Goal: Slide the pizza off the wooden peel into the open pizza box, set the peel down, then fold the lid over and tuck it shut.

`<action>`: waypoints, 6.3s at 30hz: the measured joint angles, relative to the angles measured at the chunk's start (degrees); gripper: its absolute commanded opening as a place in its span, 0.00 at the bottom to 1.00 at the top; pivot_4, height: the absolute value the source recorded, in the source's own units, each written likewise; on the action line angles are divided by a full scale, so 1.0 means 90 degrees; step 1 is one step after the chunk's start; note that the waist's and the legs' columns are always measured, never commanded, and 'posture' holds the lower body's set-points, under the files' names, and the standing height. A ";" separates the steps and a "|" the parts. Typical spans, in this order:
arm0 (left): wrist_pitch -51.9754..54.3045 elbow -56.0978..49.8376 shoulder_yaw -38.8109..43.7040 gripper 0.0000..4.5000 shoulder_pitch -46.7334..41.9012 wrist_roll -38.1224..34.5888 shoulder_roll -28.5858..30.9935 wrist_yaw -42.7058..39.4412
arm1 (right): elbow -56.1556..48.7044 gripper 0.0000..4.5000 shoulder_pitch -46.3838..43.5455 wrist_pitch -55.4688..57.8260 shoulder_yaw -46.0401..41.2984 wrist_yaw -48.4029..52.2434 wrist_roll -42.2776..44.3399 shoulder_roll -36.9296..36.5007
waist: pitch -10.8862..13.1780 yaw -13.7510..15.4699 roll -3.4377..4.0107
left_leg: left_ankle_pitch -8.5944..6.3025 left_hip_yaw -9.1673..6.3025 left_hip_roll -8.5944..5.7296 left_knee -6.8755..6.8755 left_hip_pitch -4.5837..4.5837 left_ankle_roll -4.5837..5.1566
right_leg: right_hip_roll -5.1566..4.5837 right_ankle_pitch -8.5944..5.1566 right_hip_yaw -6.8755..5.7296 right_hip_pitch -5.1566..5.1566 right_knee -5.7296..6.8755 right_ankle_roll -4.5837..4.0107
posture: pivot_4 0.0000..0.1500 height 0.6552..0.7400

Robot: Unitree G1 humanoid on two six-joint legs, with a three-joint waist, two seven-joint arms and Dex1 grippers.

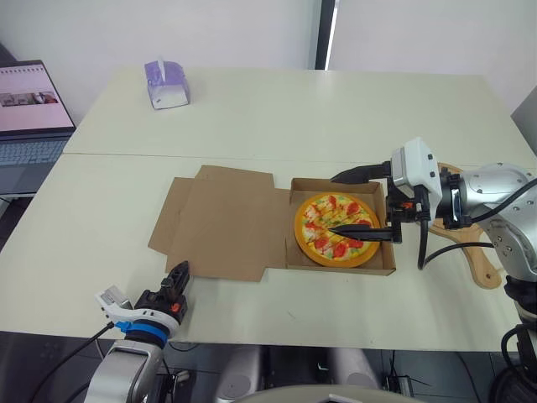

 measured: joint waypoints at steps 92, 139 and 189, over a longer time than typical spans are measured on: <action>0.0153 0.7445 -0.1530 0.00 -0.8906 0.7832 0.2998 -0.7963 | 0.0992 0.01 0.0586 -0.0886 0.1214 0.0807 -0.2768 0.0071 | 0.0030 -0.0091 -0.0019 | 0.0025 -0.0056 0.0002 0.0048 -0.0100 -0.0048 | -0.0002 0.0007 -0.0057 -0.0073 0.0032 -0.0005 | 1.00 0.82; -0.2802 0.9759 -0.1074 0.00 -1.0217 0.9405 0.2092 -0.9617 | 0.2290 0.07 -0.1223 0.1163 -0.0977 -0.2784 -0.0777 0.2134 | 0.0034 -0.0151 -0.0026 | 0.0028 -0.0039 -0.0015 0.0057 -0.0141 -0.0040 | -0.0009 0.0018 -0.0040 -0.0120 0.0062 0.0007 | 1.00 0.82; -0.3343 1.1100 -0.1215 0.00 -1.1665 1.0734 0.0954 -0.6393 | 0.4985 0.01 -0.2790 -0.1324 -0.0132 -0.3788 -0.2539 0.2090 | 0.0032 -0.0243 -0.0028 | 0.0028 -0.0017 -0.0036 0.0151 -0.0226 -0.0038 | -0.0024 0.0018 -0.0008 -0.0224 0.0169 0.0007 | 1.00 0.82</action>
